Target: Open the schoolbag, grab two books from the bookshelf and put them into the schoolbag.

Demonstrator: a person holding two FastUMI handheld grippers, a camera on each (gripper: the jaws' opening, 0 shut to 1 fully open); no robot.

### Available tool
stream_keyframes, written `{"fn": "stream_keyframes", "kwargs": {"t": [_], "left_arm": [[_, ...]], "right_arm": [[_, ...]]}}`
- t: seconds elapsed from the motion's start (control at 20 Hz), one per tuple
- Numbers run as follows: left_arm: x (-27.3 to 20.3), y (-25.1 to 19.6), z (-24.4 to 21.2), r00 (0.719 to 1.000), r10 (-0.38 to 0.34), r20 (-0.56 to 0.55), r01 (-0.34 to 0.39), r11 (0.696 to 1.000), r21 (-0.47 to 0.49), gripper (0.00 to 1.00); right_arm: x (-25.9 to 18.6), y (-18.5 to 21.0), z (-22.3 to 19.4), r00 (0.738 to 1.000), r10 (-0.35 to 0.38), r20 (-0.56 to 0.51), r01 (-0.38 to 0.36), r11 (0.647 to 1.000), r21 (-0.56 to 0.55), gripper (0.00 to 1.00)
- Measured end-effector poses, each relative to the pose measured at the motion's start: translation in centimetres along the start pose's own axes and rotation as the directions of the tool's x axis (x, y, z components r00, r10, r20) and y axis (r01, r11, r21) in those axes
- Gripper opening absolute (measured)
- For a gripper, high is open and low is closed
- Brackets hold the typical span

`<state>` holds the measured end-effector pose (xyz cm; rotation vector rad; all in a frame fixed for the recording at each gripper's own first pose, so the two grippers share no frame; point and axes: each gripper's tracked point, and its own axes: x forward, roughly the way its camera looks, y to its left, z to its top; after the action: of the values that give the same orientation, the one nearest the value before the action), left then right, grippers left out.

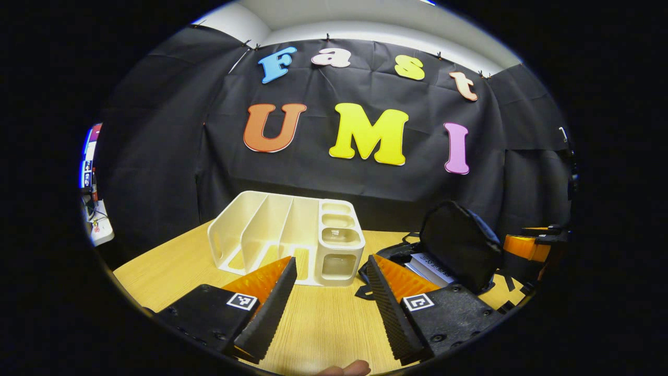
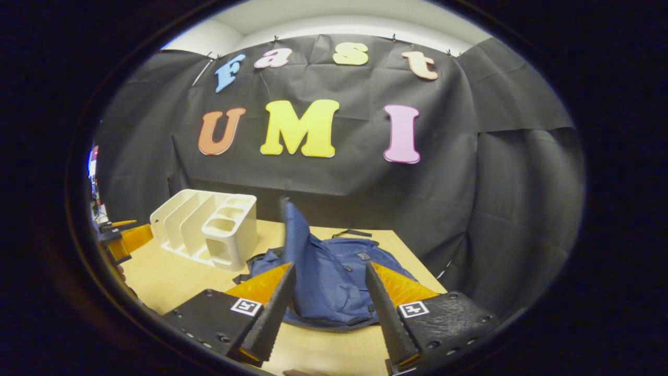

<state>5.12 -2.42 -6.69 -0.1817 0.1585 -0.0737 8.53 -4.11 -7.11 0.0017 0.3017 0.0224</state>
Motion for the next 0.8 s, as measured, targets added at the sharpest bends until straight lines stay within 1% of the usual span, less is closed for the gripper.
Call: {"fn": "stream_keyframes", "kwargs": {"t": [0.05,0.1,0.15,0.2,0.25,0.3,0.35,0.4,0.55,0.7,0.8], "left_arm": [[-0.6,-0.2,0.2,1.0,-0.005,0.008,0.005,1.0,-0.003,0.92],[-1.2,-0.3,0.5,1.0,-0.006,0.017,0.006,1.0,-0.004,0.88],[-1.7,-0.5,0.9,1.0,-0.007,0.023,0.007,1.0,0.0,0.89],[-2.1,-1.1,1.3,0.999,-0.025,0.036,0.024,1.0,0.01,0.9],[-2.5,-2.0,1.6,0.998,-0.042,0.038,0.041,0.999,0.028,0.93],[-2.8,-2.2,1.6,0.998,-0.043,0.037,0.041,0.998,0.04,0.96],[-2.8,-2.2,1.9,0.999,-0.034,0.04,0.032,0.998,0.049,0.98],[-3.2,-2.4,2.2,0.999,-0.032,0.042,0.03,0.998,0.061,0.98],[-4.4,-2.8,3.0,0.998,-0.02,0.062,0.015,0.996,0.086,0.98],[-5.1,-2.4,3.6,0.997,0.001,0.075,-0.008,0.995,0.096,0.98],[-5.6,-1.9,3.9,0.996,0.016,0.086,-0.026,0.993,0.119,0.99]], "right_arm": [[-1.0,-0.2,0.3,1.0,-0.009,0.016,0.009,1.0,-0.001,0.82],[-1.9,-0.4,0.4,0.999,-0.018,0.032,0.018,1.0,0.002,0.85],[-2.7,-0.3,0.5,0.999,-0.012,0.047,0.011,1.0,0.01,0.89],[-3.7,-0.1,0.5,0.998,-0.011,0.064,0.009,1.0,0.023,0.92],[-4.6,-0.3,0.4,0.997,-0.013,0.079,0.01,0.999,0.036,0.93],[-5.5,-0.4,0.4,0.995,-0.015,0.095,0.011,0.999,0.046,0.94],[-6.4,-0.7,0.6,0.993,-0.023,0.116,0.016,0.998,0.059,0.93],[-7.3,-1.1,0.6,0.99,-0.03,0.135,0.021,0.997,0.07,0.94],[-8.9,-1.7,1.2,0.982,-0.049,0.183,0.04,0.998,0.052,0.93],[-9.4,-1.4,1.2,0.981,-0.038,0.189,0.029,0.998,0.05,0.94],[-9.3,-1.2,0.8,0.983,-0.034,0.179,0.025,0.998,0.052,0.94]]}}
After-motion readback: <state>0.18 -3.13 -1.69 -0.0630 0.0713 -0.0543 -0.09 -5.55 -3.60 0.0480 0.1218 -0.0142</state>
